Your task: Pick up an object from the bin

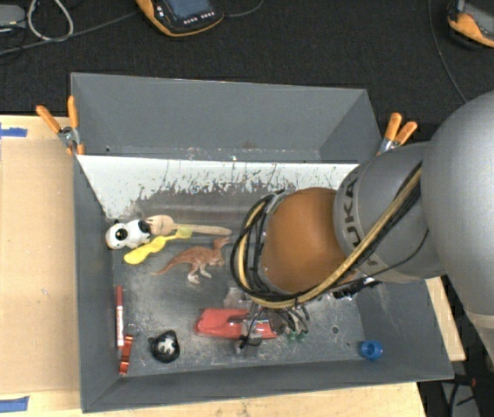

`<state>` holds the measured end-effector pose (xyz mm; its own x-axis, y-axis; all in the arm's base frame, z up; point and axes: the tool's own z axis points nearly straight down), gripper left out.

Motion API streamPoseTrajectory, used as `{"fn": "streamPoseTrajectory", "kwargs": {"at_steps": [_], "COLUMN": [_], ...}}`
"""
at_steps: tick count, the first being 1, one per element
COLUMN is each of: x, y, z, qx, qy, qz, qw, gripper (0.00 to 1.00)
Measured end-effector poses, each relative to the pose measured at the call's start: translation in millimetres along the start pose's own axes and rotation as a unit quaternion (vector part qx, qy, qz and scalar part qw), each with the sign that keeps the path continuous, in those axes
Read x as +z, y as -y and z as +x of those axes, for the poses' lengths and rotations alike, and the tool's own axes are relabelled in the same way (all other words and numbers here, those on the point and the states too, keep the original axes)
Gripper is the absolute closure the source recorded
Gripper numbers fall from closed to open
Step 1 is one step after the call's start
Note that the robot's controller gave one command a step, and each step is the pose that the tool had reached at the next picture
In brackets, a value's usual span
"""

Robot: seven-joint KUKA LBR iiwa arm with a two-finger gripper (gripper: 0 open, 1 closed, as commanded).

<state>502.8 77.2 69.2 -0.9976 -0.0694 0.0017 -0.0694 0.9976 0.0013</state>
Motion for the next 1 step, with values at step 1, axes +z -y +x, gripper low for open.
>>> {"fn": "streamPoseTrajectory", "kwargs": {"at_steps": [1], "x": [0.1], "y": [-24.1], "z": [16.5], "qx": [0.023], "qy": [-0.0025], "qz": [0.0], "qw": [0.9997], "gripper": [1.0]}}
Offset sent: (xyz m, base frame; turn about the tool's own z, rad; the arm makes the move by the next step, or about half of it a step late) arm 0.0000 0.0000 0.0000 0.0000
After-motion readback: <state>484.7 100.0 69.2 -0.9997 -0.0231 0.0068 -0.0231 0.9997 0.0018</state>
